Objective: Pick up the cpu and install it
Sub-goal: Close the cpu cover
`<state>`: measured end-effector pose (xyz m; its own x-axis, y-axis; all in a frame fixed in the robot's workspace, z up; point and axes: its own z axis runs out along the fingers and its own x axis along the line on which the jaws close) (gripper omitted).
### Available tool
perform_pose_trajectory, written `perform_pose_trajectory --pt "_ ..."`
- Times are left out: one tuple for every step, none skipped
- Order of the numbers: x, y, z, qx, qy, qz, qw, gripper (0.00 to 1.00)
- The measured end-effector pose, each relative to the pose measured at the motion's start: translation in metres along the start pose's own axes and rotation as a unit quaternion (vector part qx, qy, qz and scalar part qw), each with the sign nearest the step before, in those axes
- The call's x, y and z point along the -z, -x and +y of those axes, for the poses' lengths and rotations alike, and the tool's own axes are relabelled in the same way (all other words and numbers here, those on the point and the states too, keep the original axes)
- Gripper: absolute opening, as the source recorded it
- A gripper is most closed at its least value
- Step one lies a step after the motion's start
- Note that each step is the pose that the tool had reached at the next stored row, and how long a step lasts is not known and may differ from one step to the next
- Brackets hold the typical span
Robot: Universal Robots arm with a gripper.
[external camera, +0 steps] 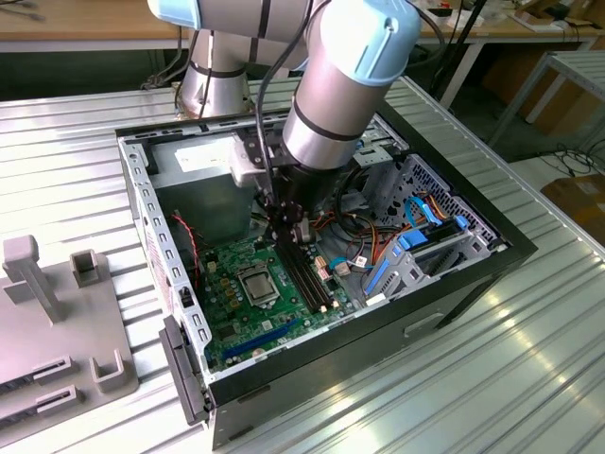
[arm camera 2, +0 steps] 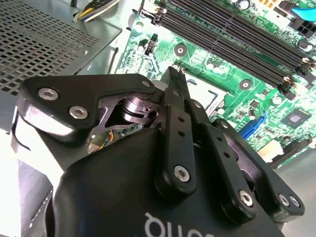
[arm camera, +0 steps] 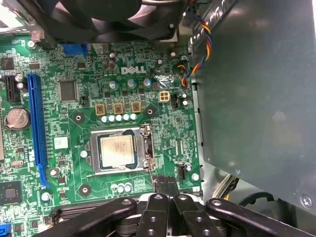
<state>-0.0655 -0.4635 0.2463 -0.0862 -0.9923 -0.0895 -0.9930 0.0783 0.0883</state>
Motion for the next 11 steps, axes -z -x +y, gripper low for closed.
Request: perform_pose_trajectory --pt "0.0 -0.0007 0.0 0.001 -0.0009 0.0005 1.0 0.11" --pt "0.0001 -0.0012 0.0 0.002 -0.0016 0.0009 1.0 0.11" --pt "0.0002 -0.0025 0.0 0.003 -0.0026 0.0014 0.99999 0.11" --pt "0.0003 -0.0036 0.0002 0.004 -0.0036 0.0017 0.99998 0.11" --pt "0.0005 -0.0078 0.0017 0.007 -0.0067 0.0025 0.99995 0.11" --pt "0.0002 -0.0105 0.0063 0.017 -0.0284 0.0016 0.99945 0.11" --pt "0.0001 -0.013 0.0096 0.019 -0.0316 0.0015 0.99932 0.11" --pt "0.0001 -0.0153 0.0095 0.019 -0.0316 0.0015 0.99932 0.11" --pt "0.0001 -0.0163 0.0093 0.019 -0.0317 0.0014 0.99932 0.11" --pt "0.0002 -0.0172 0.0093 0.019 -0.0317 0.0014 0.99932 0.11" --pt "0.0 -0.018 0.0092 0.019 -0.0317 0.0014 0.99932 0.11"
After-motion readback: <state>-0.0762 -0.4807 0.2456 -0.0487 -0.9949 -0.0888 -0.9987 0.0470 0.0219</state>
